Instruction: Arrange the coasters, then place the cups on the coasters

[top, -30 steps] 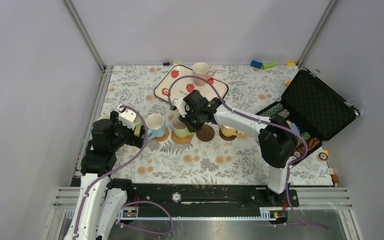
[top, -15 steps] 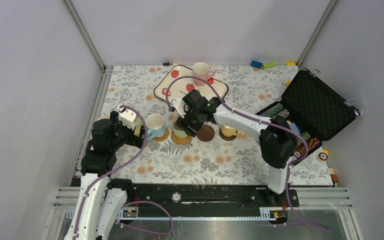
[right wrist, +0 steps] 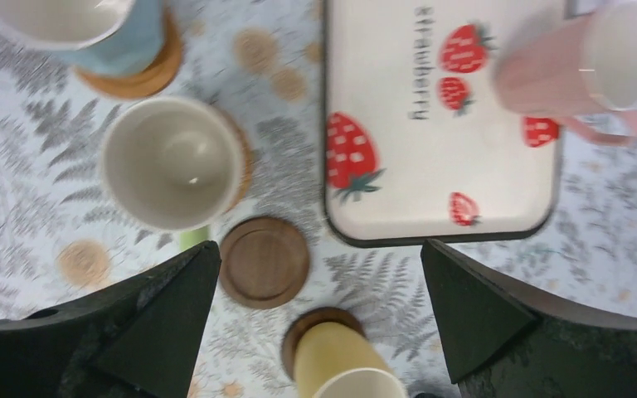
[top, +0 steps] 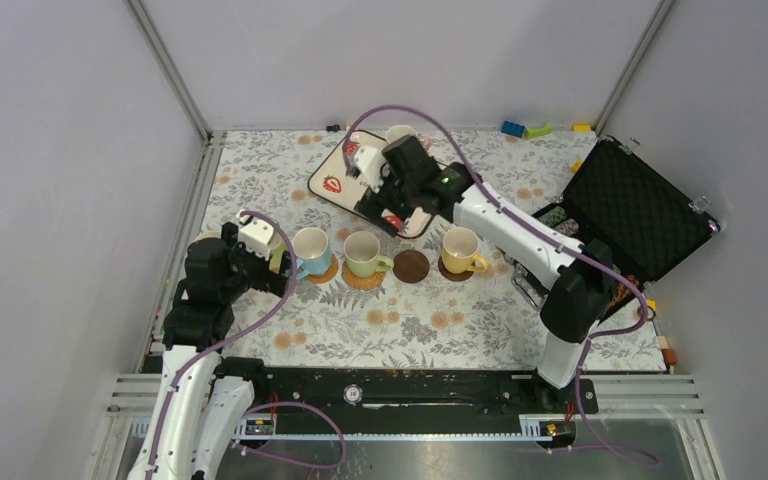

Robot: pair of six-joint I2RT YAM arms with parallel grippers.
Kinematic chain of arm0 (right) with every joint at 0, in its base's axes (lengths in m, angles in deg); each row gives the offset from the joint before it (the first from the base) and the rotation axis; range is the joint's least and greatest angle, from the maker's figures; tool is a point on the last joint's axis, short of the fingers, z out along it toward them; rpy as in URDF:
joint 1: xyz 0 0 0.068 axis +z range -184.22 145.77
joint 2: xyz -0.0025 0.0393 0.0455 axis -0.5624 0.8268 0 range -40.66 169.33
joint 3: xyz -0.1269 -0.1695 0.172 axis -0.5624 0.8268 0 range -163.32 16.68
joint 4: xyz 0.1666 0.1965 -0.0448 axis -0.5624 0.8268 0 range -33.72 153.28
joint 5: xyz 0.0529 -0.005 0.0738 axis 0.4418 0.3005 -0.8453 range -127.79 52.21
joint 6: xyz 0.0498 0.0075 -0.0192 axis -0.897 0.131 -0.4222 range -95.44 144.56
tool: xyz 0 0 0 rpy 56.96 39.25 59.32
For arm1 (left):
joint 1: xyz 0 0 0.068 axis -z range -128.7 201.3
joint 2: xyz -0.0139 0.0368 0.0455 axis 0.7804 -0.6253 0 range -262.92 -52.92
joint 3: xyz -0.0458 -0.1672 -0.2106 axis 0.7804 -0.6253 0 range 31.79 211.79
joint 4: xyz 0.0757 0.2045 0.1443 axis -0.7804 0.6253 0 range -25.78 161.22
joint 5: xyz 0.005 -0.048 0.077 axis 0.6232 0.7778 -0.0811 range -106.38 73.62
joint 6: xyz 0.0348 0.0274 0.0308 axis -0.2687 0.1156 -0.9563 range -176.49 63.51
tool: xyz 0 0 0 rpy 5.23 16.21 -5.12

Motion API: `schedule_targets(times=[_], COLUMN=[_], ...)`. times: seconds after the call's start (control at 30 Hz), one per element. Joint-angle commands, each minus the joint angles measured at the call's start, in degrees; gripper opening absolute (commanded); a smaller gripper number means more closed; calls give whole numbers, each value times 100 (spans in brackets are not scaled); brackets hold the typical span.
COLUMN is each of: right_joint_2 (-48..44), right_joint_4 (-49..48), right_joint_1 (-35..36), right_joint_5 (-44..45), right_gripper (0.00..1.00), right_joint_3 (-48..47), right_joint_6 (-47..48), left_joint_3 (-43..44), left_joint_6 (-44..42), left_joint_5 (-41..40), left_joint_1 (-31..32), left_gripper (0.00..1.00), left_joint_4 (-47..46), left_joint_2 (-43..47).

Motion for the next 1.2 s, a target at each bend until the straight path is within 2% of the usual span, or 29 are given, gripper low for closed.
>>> schedule_targets(times=[0.0, 0.07, 0.33, 0.5, 0.57, 0.7, 0.8, 1.17], right_joint_2=[-27, 221, 1861, 2992, 3243, 3488, 3795, 4605], right_joint_4=[35, 34, 23, -86, -487, -1779, -2075, -2777], right_joint_1=[-625, -849, -1482, -1891, -1993, -2112, -2241, -2604], right_joint_5=[141, 250, 2433, 3151, 3421, 3955, 3908, 2518], right_gripper=[100, 100, 100, 100, 100, 100, 100, 100], right_joint_3=[-777, -1175, -3190, -4722, -4879, -4523, -4761, -5160], right_joint_6=[-116, -142, 11, 108, 369, 1163, 1307, 1705], left_joint_3=[19, 15, 30, 33, 41, 49, 33, 16], left_joint_6=[-54, -54, -44, -45, -45, -50, -46, -54], left_joint_5=[88, 96, 77, 55, 33, -37, -114, -238], left_joint_1=[-28, -26, -61, -69, -70, -74, -78, -78], left_gripper=[99, 99, 99, 99, 99, 99, 99, 99], left_joint_4=[-292, -283, -309, -330, -331, -347, -381, -428], left_joint_2=[-34, -55, -123, -204, -244, -298, -355, -404])
